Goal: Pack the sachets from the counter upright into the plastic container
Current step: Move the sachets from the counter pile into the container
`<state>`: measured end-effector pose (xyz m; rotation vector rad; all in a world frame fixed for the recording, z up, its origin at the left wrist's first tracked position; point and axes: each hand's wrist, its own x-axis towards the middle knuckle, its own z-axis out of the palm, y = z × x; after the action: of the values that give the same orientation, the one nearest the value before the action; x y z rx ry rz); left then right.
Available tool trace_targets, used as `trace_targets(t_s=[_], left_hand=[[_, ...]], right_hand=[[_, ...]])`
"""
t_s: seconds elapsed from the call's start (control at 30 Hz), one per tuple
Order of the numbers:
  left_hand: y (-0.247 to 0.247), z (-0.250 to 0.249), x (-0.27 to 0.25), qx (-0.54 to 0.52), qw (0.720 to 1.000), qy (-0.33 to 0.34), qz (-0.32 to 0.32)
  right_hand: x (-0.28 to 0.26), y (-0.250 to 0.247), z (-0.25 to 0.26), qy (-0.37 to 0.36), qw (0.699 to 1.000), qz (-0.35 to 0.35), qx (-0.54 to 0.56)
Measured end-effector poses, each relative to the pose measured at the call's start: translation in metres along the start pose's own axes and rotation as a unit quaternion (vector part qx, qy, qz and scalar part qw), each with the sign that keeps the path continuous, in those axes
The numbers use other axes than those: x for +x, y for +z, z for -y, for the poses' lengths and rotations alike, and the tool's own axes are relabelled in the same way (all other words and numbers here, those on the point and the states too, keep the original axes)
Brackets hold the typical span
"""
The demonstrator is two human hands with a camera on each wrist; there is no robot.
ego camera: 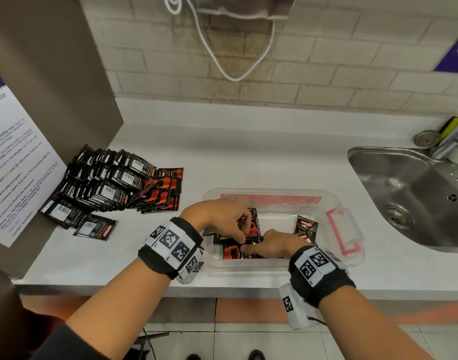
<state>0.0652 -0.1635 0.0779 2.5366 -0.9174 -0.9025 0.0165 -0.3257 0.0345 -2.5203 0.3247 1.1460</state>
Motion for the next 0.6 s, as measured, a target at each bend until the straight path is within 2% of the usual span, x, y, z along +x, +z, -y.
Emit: trace_targets(t_s=[0.3,0.43,0.53,0.6], left_hand=[[0.0029,0.0012,0.0055,0.039,0.998,-0.023,0.033],[0.0015,0.0002,0.0053,0.048,0.997,-0.023,0.059],[0.0006,-0.0004,0.0028,0.045,0.997,-0.029,0.059],[-0.0005,-0.0021,0.0006,0.043,0.997,-0.03,0.054]], right_hand=[[0.0015,-0.0096,-0.008,-0.034,0.999,-0.039,0.005],[0.0034,-0.0072,-0.0054,-0.054,0.993,-0.041,0.099],[0.0006,-0.0083,-0.0084,-0.047,0.993,-0.078,0.08],[-0.002,-0.0084,-0.01,-0.038,0.994,-0.078,0.068]])
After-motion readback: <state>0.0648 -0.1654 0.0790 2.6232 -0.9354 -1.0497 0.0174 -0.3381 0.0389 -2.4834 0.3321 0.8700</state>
